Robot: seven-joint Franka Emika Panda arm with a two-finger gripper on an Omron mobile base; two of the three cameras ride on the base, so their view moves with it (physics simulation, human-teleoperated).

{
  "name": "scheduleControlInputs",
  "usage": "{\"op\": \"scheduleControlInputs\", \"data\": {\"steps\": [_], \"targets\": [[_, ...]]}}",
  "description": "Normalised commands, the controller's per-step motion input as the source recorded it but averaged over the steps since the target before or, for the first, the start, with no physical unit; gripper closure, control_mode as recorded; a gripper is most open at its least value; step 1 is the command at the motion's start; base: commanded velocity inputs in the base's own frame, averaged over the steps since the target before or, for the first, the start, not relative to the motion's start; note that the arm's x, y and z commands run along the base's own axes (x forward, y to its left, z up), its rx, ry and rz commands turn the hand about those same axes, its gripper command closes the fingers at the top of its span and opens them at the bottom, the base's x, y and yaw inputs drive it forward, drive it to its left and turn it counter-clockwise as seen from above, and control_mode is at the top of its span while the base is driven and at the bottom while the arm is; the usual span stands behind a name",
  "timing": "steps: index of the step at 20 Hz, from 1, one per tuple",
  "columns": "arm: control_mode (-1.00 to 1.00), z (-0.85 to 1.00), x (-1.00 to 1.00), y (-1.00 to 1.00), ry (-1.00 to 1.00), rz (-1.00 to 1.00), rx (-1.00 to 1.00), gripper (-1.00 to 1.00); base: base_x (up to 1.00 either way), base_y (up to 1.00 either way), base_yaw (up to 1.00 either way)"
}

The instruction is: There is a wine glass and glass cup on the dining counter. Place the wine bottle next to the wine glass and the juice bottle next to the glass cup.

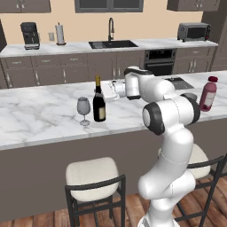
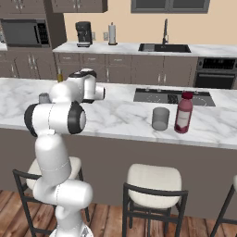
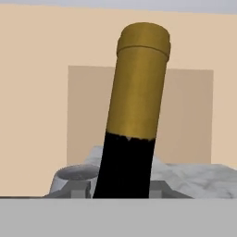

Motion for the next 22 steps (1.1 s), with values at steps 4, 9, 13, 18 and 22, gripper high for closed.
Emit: {"op": "scheduleControlInputs", "data": {"steps": [4, 9, 13, 18, 22], "targets": [[-1.00, -0.17, -0.07, 0.00, -0.10, 0.00, 0.00, 1.00, 0.00, 0.00, 0.00], [-1.00, -0.25, -0.14, 0.00, -0.06, -0.02, 0.00, 1.00, 0.00, 0.00, 0.00], [-1.00, -0.27, 0.00, 0.00, 0.00, -0.06, 0.03, 1.00, 0.00, 0.00, 0.00], [-1.00, -0.32, -0.01, 0.00, 0.00, -0.08, 0.08, 1.00, 0.00, 0.00, 0.00], [-1.00, -0.37, -0.07, 0.00, 0.00, -0.07, 0.06, 1.00, 0.00, 0.00, 0.00]]}}
